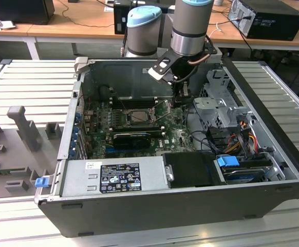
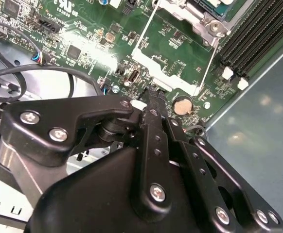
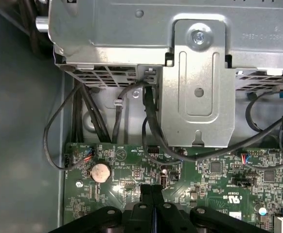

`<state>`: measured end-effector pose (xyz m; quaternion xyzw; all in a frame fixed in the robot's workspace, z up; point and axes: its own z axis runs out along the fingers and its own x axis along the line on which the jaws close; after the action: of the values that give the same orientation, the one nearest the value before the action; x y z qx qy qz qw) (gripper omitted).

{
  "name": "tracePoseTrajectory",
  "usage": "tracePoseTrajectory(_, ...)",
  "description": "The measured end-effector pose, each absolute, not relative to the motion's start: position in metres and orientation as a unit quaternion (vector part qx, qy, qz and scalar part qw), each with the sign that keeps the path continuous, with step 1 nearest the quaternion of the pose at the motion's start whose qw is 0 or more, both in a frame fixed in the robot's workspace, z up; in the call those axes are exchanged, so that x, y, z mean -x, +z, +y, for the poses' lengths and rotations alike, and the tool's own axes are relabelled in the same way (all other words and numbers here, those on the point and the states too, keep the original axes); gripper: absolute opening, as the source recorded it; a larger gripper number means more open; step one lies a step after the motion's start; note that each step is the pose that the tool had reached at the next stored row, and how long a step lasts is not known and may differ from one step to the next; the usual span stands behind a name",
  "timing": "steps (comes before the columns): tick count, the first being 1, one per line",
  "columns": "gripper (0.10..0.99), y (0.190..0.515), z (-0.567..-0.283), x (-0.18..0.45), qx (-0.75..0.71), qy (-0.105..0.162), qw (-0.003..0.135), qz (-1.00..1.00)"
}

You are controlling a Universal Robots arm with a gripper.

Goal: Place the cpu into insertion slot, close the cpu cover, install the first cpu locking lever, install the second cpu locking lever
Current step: 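Close the cpu cover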

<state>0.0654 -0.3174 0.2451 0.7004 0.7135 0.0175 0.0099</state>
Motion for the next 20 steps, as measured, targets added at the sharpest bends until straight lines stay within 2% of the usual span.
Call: tracePoseTrajectory(20, 0.106, 0.2448, -0.3175, -0.0558, -0.7, 0.017, 0.01, 0.714)
